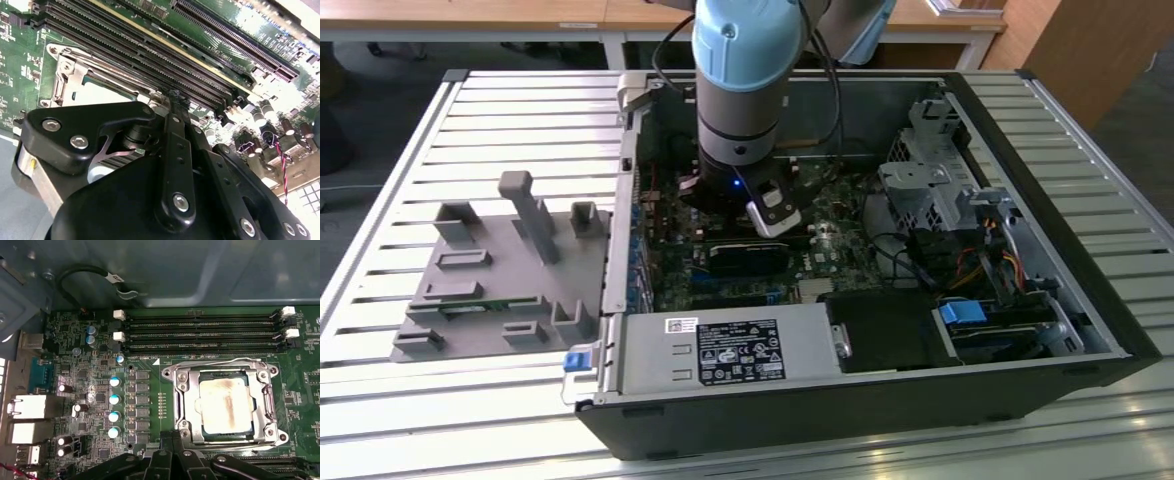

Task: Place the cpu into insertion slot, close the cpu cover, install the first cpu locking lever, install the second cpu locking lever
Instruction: 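Install the second cpu locking lever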

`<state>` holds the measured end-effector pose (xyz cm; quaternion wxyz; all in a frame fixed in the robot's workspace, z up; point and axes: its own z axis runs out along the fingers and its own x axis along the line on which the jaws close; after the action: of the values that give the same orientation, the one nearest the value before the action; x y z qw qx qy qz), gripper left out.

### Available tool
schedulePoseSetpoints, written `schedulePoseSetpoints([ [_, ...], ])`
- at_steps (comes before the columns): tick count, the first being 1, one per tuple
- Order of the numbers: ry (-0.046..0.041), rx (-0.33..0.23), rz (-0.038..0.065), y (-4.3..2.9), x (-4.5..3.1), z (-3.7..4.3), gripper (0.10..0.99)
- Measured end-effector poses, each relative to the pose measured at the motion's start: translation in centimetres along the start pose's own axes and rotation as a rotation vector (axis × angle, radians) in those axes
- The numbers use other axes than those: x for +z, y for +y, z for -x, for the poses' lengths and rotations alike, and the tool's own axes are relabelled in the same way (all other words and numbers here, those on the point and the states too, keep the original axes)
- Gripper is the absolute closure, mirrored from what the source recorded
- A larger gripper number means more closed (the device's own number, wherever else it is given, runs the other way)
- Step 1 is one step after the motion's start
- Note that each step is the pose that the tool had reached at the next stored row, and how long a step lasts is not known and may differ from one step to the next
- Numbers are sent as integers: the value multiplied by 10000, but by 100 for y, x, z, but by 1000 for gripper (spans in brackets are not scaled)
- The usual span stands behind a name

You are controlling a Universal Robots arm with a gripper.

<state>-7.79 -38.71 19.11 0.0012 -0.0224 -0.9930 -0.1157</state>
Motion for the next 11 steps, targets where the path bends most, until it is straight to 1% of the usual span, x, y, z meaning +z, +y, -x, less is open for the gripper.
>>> schedulePoseSetpoints([
  [3, -12, -5, 13, 3, -4, -6, 980],
  [11, -8, -5, 7, 22, -86, -11, 980],
])
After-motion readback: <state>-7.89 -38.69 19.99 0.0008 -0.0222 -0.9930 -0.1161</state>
